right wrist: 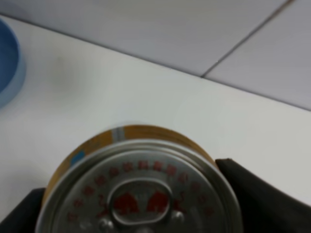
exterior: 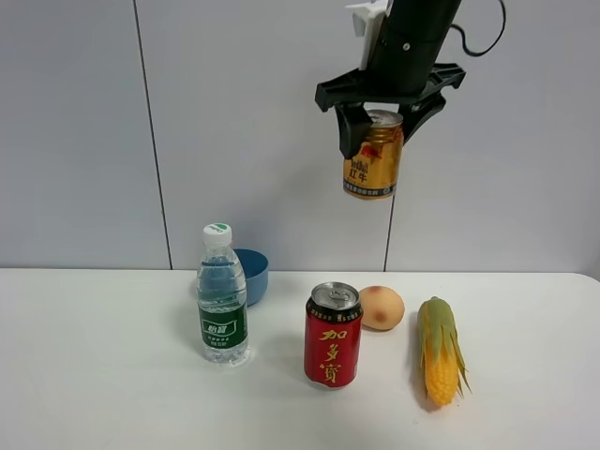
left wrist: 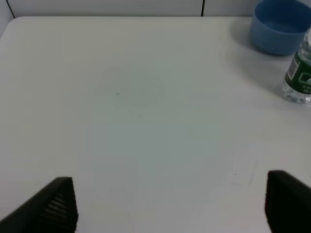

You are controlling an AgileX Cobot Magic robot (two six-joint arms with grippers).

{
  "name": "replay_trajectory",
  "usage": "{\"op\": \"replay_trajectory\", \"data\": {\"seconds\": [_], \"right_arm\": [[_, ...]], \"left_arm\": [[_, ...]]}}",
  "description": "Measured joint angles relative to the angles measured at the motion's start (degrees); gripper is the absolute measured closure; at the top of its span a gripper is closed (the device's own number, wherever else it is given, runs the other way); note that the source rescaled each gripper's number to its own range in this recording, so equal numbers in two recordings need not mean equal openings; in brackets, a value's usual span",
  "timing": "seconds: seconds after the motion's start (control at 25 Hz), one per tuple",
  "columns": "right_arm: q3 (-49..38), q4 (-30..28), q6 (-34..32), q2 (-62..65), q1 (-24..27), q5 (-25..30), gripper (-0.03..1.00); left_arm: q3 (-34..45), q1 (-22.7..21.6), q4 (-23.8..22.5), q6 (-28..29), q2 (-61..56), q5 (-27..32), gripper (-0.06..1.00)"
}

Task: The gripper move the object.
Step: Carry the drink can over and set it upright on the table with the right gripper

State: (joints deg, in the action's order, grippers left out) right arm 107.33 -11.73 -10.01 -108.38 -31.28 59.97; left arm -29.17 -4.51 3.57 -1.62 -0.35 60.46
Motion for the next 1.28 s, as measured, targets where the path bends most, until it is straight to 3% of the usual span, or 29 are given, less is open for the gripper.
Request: {"op": "replay_trajectory", "data": {"seconds": [0.4, 0.68, 0.88, 1.08, 1.28], "right_arm": [[0.00, -1.85, -0.36, 7.57, 0.11, 10.46, 0.96], [0.00, -6.24, -2.71, 10.66, 0.18, 10.71, 0.96], [-6.22, -6.40, -5.27, 13.10, 2.64, 9.63, 0.96], [-20.75, -2.52, -6.39, 18.43, 6.26, 1.83, 0.96], [-31.59, 0.93, -4.32, 23.86, 7.84, -2.21, 0.96]], "left_arm": [[0.00, 0.00, 0.00, -0.05, 0.00, 0.00, -0.06], [0.00, 0.00, 0.00, -0.05, 0.00, 0.00, -0.06], [0.00, 0.00, 0.00, -0.05, 0.00, 0.00, -0.06], [0.00, 0.00, 0.00, -0.05, 0.00, 0.00, -0.06], [0.00, 0.00, 0.00, -0.05, 0.00, 0.00, -0.06]]}}
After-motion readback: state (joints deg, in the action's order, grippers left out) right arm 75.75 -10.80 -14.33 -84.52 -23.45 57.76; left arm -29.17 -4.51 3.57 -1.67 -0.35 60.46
